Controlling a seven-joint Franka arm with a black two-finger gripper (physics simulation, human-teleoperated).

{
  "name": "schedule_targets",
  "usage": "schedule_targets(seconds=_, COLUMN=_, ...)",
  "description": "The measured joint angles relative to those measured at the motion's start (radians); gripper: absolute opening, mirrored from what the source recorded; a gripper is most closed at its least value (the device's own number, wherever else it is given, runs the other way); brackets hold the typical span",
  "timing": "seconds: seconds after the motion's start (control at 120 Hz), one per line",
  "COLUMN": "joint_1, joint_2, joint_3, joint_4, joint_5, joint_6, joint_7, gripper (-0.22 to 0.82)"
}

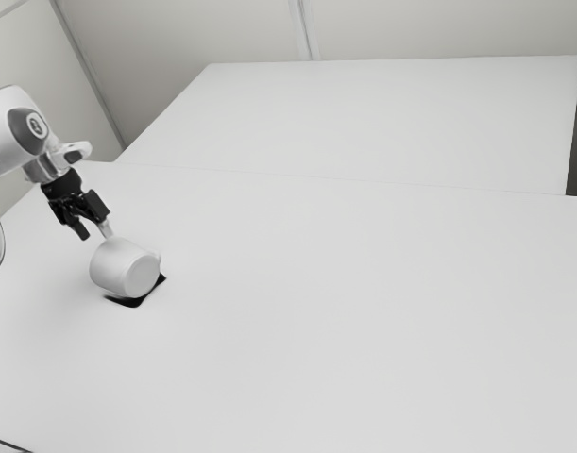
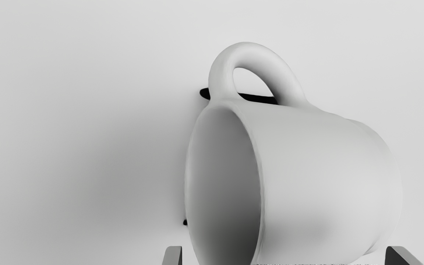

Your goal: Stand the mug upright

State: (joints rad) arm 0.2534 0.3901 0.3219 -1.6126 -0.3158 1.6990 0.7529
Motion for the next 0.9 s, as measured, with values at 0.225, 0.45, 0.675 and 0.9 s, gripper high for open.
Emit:
schedule_targets(seconds=0.225, joint_1=0.045, joint_2=0.024, joint_3=0.010, joint_4=0.003, joint_5=-0.125, joint_6=-0.082, joint_7=0.088, gripper=0.60)
schedule_targets(seconds=0.45, joint_1=0.092, joint_2=0.072, joint_3=0.014, joint_4=0.016, joint_5=-0.233, joint_6=-0.160, joint_7=0.156, gripper=0.60)
schedule_targets(seconds=0.675, joint_1=0.121, joint_2=0.146, joint_3=0.014, joint_4=0.071, joint_5=-0.336, joint_6=-0.248, joint_7=0.205, gripper=0.60)
schedule_targets(seconds=0.9, joint_1=0.141, joint_2=0.185, joint_3=0.014, joint_4=0.092, joint_5=-0.415, joint_6=-0.313, joint_7=0.236, gripper=0.60)
